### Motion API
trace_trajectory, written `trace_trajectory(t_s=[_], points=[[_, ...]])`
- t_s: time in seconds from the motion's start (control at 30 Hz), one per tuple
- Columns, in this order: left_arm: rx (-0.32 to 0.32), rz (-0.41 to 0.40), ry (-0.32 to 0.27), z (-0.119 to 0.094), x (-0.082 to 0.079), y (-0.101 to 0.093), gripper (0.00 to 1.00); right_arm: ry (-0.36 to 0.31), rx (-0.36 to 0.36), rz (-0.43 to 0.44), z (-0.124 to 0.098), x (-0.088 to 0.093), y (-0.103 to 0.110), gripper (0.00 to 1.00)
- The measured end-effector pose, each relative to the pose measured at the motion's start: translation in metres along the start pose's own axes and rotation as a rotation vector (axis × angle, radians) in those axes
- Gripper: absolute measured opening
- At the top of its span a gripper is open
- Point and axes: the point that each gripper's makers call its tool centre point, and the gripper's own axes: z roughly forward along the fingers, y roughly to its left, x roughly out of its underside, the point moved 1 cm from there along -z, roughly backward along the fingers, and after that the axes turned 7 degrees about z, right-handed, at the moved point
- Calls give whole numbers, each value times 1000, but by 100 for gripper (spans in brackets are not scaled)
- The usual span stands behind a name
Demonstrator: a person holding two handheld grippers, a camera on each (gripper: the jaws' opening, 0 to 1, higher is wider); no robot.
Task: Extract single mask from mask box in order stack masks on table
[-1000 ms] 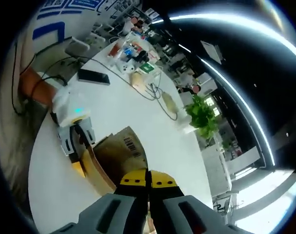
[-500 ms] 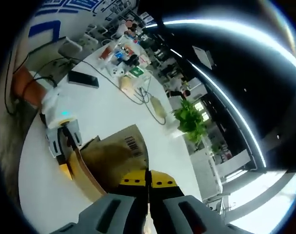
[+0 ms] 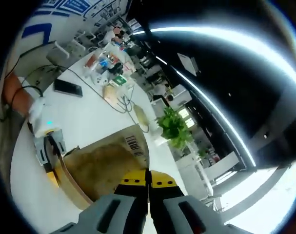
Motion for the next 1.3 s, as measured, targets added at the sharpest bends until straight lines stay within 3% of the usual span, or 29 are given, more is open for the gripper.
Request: trace_trajectory(t_s=[0.4,0.53,0.8,0.97,1.1,1.3], points=[[3,4,3,0,0,-2,21,-63,150,40,-13,-8,-38,0],[2,5,3,0,0,-2,21,-61,169,40,-14,-5,-45,0],[2,5,4,0,0,-2,21,-94,277,83,-24,-3,-70,0],[3,5,3,0,0,-1,21,-76,298,96,-25,6,-78,0],[4,6,3,0,0,-1,21,-19,340,61,-22,23,-88,0],[4,6,3,0,1,-1,21,35,338,89,-15,51,-90,0]])
